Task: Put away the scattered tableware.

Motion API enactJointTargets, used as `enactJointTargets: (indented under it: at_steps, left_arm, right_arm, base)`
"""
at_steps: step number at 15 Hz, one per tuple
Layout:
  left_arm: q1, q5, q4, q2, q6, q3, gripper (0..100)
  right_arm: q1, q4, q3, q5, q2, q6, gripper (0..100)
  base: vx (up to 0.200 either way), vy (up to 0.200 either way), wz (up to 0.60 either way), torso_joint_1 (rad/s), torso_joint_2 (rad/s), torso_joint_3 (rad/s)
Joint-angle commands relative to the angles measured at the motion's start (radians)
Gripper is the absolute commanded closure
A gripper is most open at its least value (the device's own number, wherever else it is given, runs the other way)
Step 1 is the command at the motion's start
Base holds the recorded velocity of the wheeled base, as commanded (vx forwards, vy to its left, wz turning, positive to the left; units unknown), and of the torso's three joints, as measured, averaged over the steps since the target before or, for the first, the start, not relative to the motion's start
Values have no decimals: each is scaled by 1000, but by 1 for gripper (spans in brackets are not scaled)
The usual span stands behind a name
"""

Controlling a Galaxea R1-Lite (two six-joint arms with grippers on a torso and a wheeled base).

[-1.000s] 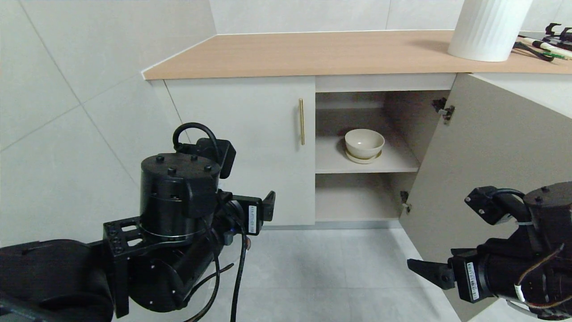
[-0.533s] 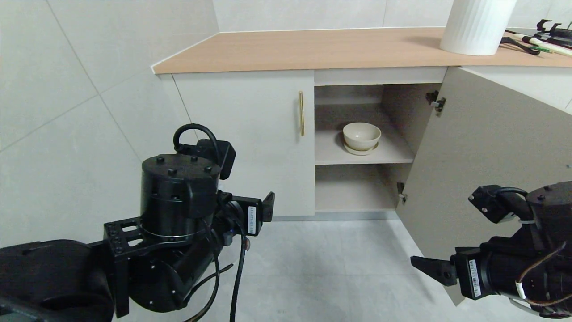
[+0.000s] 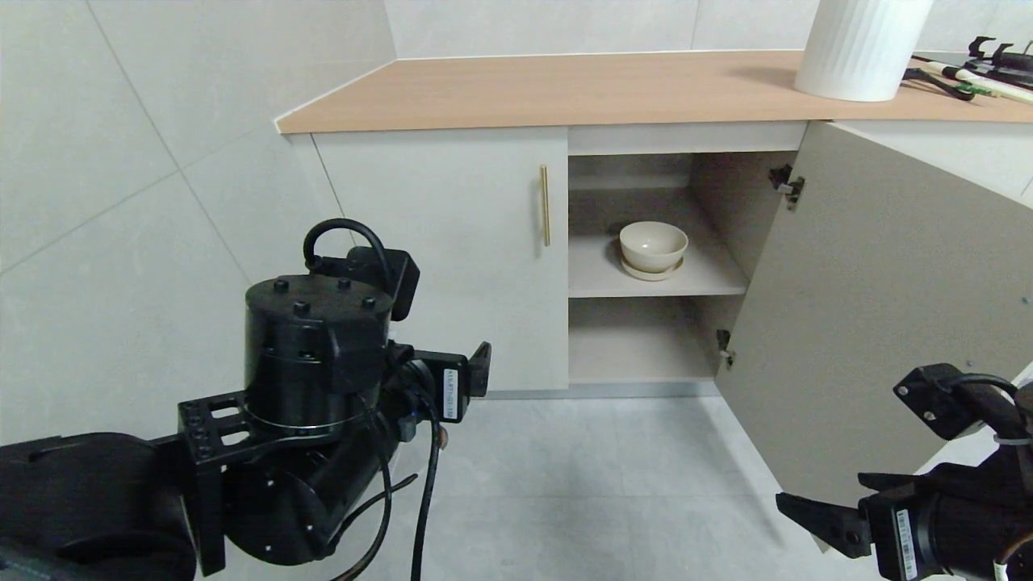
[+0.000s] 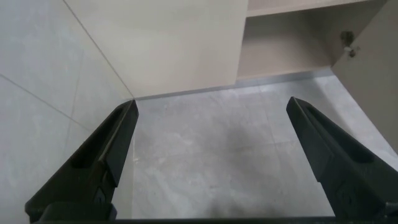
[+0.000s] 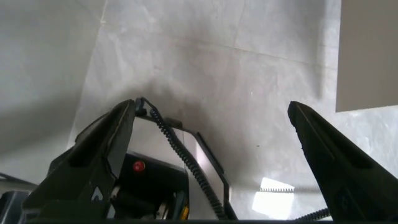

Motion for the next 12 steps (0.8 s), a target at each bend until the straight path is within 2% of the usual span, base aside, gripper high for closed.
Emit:
enactJointTargets:
  at_steps: [1,6,9,12]
  left_arm:
    - [0,7,1,7,0,0,0]
    - [0,12,3,8,0,2,0]
    - [0,13,0,11,0,2,0]
    - [0,13,0,11,0,2,0]
  right_arm:
    - [1,-2,16,-1,-19,-1,0]
    - [0,4,18,-54,-25,-2,0]
    - [0,67,4,-54,-30,-2,0]
    - [-80,67,-14,-56,-18,-2,0]
  base:
    - [0,0,0,0,0,0]
    - [0,-200,0,5,1,3]
    - [0,-200,0,2,2,2]
    - [0,-200,0,5,4,2]
